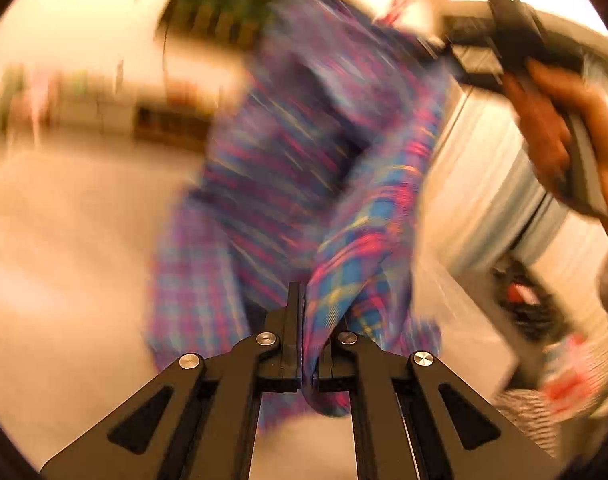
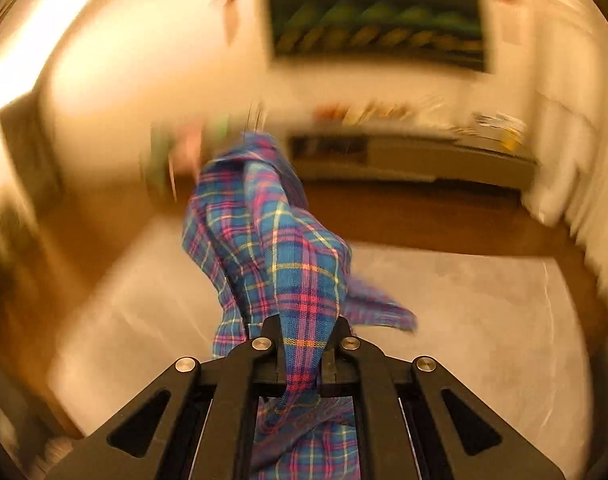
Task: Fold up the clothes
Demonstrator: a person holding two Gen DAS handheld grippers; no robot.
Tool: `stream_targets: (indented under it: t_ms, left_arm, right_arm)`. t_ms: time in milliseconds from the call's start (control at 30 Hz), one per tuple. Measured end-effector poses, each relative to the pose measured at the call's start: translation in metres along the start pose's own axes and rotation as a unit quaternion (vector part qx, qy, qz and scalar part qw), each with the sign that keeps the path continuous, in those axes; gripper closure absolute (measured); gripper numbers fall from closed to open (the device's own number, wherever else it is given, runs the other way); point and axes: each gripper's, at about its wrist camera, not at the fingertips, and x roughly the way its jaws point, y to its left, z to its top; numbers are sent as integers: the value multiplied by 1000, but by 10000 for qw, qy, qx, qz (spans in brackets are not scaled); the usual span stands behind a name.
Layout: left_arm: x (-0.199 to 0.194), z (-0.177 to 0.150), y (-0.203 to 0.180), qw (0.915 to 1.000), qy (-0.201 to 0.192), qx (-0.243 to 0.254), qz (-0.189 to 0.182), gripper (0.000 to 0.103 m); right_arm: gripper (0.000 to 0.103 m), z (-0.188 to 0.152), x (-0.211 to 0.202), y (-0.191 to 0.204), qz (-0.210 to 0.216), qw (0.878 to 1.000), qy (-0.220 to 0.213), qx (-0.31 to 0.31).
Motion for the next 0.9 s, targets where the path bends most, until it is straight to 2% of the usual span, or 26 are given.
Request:
stream_targets:
  t_ms: [67, 133, 167, 233, 300, 367, 400, 433, 467, 533, 567, 633, 700, 767, 800, 833, 900]
  left_arm:
    - [-32, 14, -11, 9969, -509, 515, 297, 100]
    - [-44, 15, -6, 9960, -422, 633, 475, 100]
    - [-40, 11, -3, 9965, -184, 644, 492, 100]
    - [-20, -7, 6, 9953, 479, 619, 572, 99]
    - [2, -45, 18, 9877, 1282, 519, 723, 99]
    - [12, -76, 30, 9791, 1826, 308, 840, 99]
    - [10, -84, 33, 9773, 1908, 290, 878, 99]
    - [9, -88, 33, 9769, 1921, 301, 890, 99]
    - [7, -91, 34, 9766, 1928, 315, 901, 99]
    - [9, -93, 25, 9770, 1911, 308, 891, 99]
    - [8, -94, 23, 9772, 1910, 305, 880, 99]
    - [8, -96, 25, 9774, 1924, 325, 812, 99]
    - [8, -102, 28, 9773, 1938, 403, 760, 98]
    - [8, -97, 31, 9765, 1951, 505, 758, 82]
    - [9, -100, 30, 9760, 1956, 576, 761, 63]
    - [9, -102, 29, 9755, 1960, 648, 765, 54]
    - [13, -108, 23, 9745, 1939, 845, 750, 54]
  right_arm:
    - [96, -29, -58, -41, 192, 9967, -444, 647]
    - [92, -76, -75, -65, 191, 9943, -376, 981]
    - [91, -108, -69, -75, 115, 9939, -136, 1087]
    - [72, -170, -39, -91, 31, 9898, 603, 1293]
    - [68, -237, -4, -110, 80, 9746, 1395, 1748]
    - [66, -285, 9, -126, 212, 9616, 1636, 2192]
    - [59, -298, 10, -133, 156, 9593, 1620, 2306]
    - [53, -306, 9, -139, 89, 9580, 1597, 2382]
    - [51, -309, 7, -146, 141, 9545, 1554, 2541]
    - [43, -307, -17, -142, 466, 9492, 1347, 2804]
    - [41, -296, -24, -140, 289, 9581, 1196, 2588]
    - [29, -276, -42, -134, -170, 9732, 996, 2067]
    - [24, -256, -47, -131, -301, 9832, 1021, 1483]
    - [24, -243, -32, -127, -266, 9875, 1229, 953]
    - [24, -237, -25, -125, -246, 9884, 1334, 687]
    - [24, -234, -14, -130, -301, 9883, 1441, 409]
    - [24, -232, 9, -140, -356, 9860, 1627, -78]
